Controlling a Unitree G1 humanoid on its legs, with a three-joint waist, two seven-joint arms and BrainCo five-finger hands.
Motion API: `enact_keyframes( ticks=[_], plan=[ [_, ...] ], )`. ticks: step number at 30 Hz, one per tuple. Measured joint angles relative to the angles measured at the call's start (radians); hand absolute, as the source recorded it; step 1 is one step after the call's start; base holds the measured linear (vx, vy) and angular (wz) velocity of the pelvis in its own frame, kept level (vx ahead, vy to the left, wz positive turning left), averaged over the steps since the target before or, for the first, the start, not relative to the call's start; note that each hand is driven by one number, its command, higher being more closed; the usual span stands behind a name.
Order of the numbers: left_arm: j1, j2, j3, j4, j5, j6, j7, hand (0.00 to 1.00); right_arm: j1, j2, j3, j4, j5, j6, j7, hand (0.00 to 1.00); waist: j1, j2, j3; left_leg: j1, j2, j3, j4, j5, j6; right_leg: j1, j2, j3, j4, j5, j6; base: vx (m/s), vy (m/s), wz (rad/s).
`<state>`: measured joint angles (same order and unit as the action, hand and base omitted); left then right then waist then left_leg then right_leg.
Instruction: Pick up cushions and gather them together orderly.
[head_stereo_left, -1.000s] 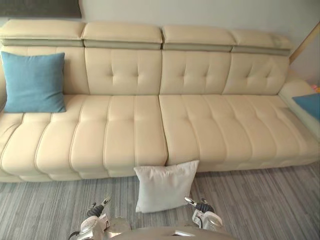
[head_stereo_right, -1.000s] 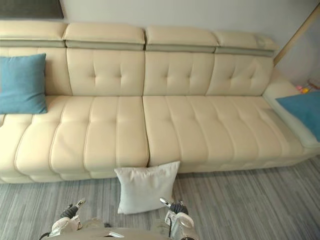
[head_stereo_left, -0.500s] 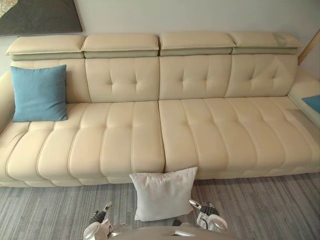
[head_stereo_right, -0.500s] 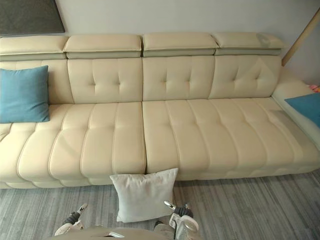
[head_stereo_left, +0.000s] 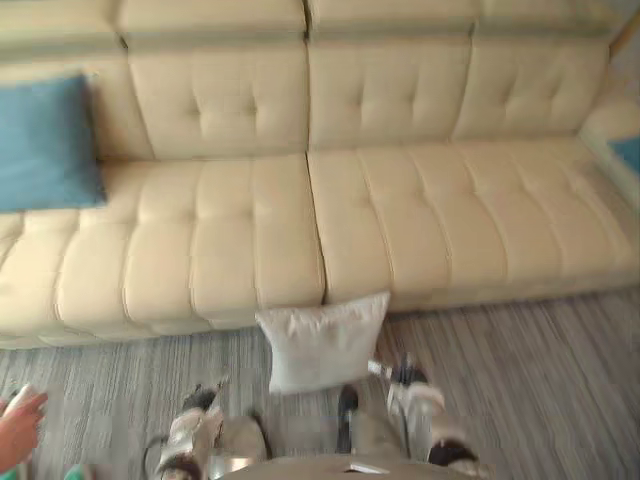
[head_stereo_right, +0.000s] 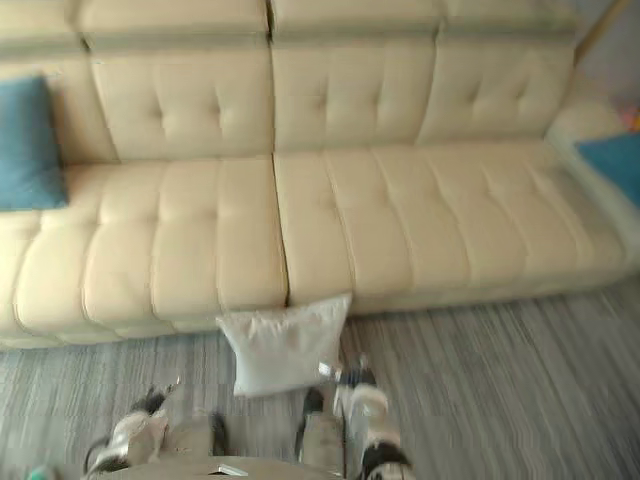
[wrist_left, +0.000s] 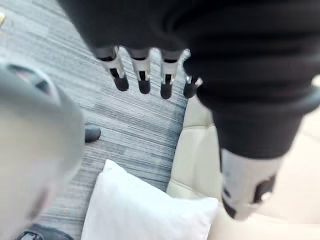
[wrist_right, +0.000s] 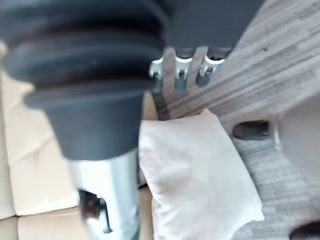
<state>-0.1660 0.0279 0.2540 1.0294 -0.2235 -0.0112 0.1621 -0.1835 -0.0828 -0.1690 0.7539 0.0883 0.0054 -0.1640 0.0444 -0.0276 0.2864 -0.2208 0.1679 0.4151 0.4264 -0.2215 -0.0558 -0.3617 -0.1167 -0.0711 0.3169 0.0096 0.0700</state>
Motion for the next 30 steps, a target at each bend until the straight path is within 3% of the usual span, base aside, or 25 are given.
enact_keyframes(
  ticks=[3, 6, 12, 14, 23, 30],
  plan=[
    [-0.115, -0.004, -0.004, -0.058, -0.052, -0.010, 0.022, 0.00, -0.158, -0.041, 0.001, -0.004, 0.026, -0.001, -0.037, 0.00, -0.014, 0.019, 0.111, -0.147, 0.043, -0.006, 0.138, -0.035, 0.009, -0.142, 0.007, 0.006, 0.103, -0.010, -0.010, -0.30, -0.001, -0.14],
    [-0.194, 0.014, 0.002, -0.076, -0.082, -0.013, 0.038, 0.00, -0.238, -0.077, 0.000, 0.001, 0.032, 0.002, -0.067, 0.00, -0.021, 0.030, 0.132, -0.301, 0.070, -0.034, 0.234, -0.052, 0.014, -0.288, 0.007, 0.000, 0.187, -0.029, -0.024, -0.20, -0.054, 0.07],
    [-0.378, 0.132, 0.066, -0.094, -0.100, -0.013, 0.074, 0.00, -0.531, -0.215, -0.014, 0.012, 0.025, 0.019, -0.112, 0.00, -0.031, 0.043, 0.250, -0.589, 0.105, -0.077, 0.367, -0.049, 0.026, -0.556, 0.004, -0.008, 0.303, -0.026, -0.044, -0.15, -0.068, 0.09],
    [-0.440, 0.172, 0.070, -0.117, -0.124, -0.014, 0.076, 0.00, -0.606, -0.265, -0.011, 0.015, 0.028, 0.019, -0.141, 0.00, -0.032, 0.048, 0.261, -0.730, 0.109, -0.109, 0.429, -0.039, 0.031, -0.686, -0.007, -0.022, 0.382, -0.033, -0.051, -0.06, -0.033, 0.26],
    [-0.545, 0.200, 0.032, -0.189, -0.147, -0.018, 0.095, 0.00, -0.764, -0.321, 0.052, 0.081, 0.043, 0.020, -0.147, 0.00, -0.021, 0.047, 0.270, -0.979, 0.118, -0.131, 0.569, -0.048, 0.045, -0.956, -0.030, 0.000, 0.559, -0.076, -0.053, -0.04, -0.034, 0.11],
    [-0.600, 0.206, -0.098, -0.355, -0.146, -0.021, 0.162, 0.00, -0.909, -0.338, 0.154, 0.060, 0.084, 0.020, -0.187, 0.00, -0.020, 0.047, 0.271, -1.145, 0.130, -0.113, 0.612, -0.034, 0.069, -1.135, -0.027, 0.024, 0.587, -0.038, -0.051, -0.09, -0.028, -0.02]
  ],
)
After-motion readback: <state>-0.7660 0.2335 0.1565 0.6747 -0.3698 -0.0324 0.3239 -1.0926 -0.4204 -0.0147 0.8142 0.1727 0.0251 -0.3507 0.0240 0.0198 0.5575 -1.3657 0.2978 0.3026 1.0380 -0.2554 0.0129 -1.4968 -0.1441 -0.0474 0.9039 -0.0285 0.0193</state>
